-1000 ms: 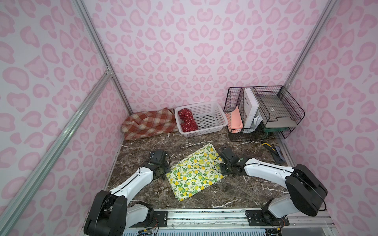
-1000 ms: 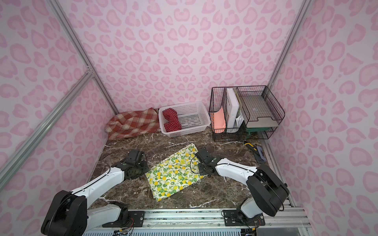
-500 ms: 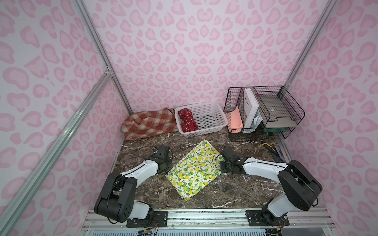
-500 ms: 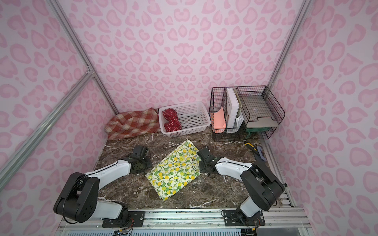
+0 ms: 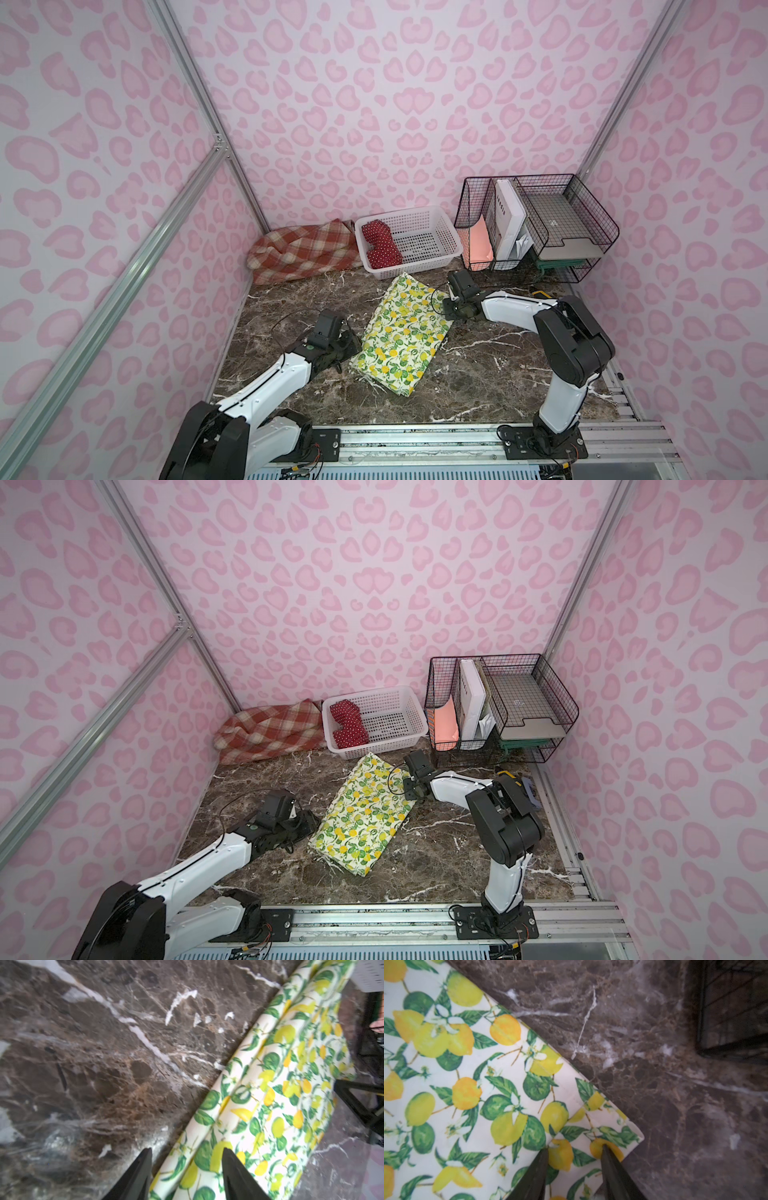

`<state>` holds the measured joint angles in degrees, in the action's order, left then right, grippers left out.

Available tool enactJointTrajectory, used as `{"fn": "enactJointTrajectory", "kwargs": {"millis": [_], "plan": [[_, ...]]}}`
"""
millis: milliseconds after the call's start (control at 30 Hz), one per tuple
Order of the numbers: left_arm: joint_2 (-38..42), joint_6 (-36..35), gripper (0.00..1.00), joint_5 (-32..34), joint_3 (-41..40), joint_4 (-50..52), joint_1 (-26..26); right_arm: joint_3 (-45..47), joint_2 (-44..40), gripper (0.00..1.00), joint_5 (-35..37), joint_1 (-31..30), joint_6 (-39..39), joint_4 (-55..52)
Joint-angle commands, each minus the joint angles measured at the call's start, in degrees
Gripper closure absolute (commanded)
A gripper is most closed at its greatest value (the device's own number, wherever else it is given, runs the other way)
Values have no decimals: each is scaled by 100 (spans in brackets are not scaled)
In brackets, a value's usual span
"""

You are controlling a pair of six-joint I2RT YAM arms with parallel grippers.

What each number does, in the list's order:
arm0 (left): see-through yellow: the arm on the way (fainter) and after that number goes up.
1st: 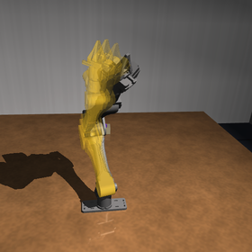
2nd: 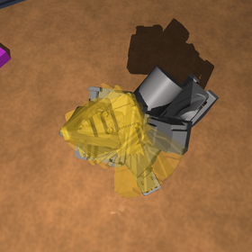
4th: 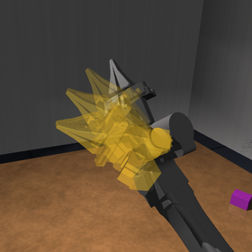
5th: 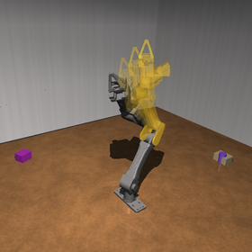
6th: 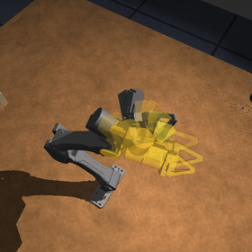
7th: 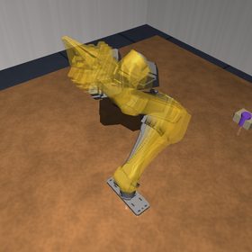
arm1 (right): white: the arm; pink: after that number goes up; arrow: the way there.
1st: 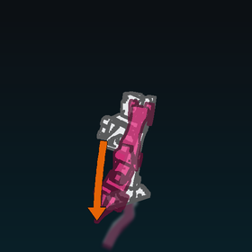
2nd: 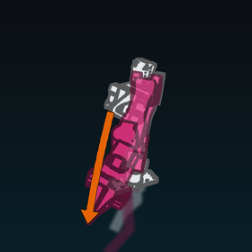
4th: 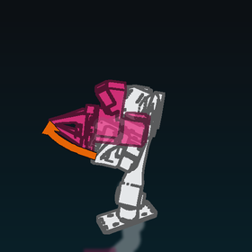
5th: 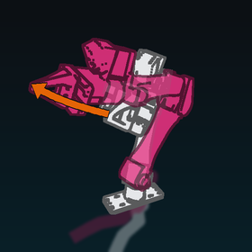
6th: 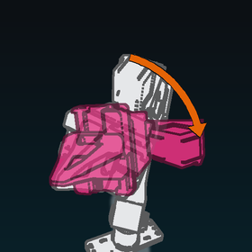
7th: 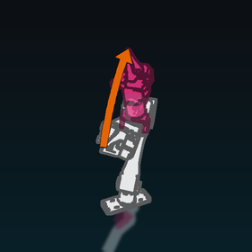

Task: Roll up the skirts
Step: Adjust the skirt at the center of the board.

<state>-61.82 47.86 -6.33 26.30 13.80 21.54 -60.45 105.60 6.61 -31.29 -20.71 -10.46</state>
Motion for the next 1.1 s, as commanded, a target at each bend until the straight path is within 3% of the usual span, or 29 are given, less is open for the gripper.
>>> {"fn": "enactJointTrajectory", "kwargs": {"millis": [0, 133, 533, 733, 1067], "plan": [[470, 4, 40, -274, -140, 192, 48, -300, 205, 51, -310, 18, 454, 88], [554, -170, 38, -405, -134, 370, 68, -613, 531, 50, -344, -43, 546, 40], [-25, -329, 37, -675, -191, 332, 339, -451, 387, 49, -406, -158, 445, 113], [-368, -396, 38, -129, -164, 645, 520, -459, 335, 49, -413, -176, 443, 99], [-322, -211, 55, -258, -425, 703, 684, -430, 263, 48, -408, -181, 462, 128]]}}
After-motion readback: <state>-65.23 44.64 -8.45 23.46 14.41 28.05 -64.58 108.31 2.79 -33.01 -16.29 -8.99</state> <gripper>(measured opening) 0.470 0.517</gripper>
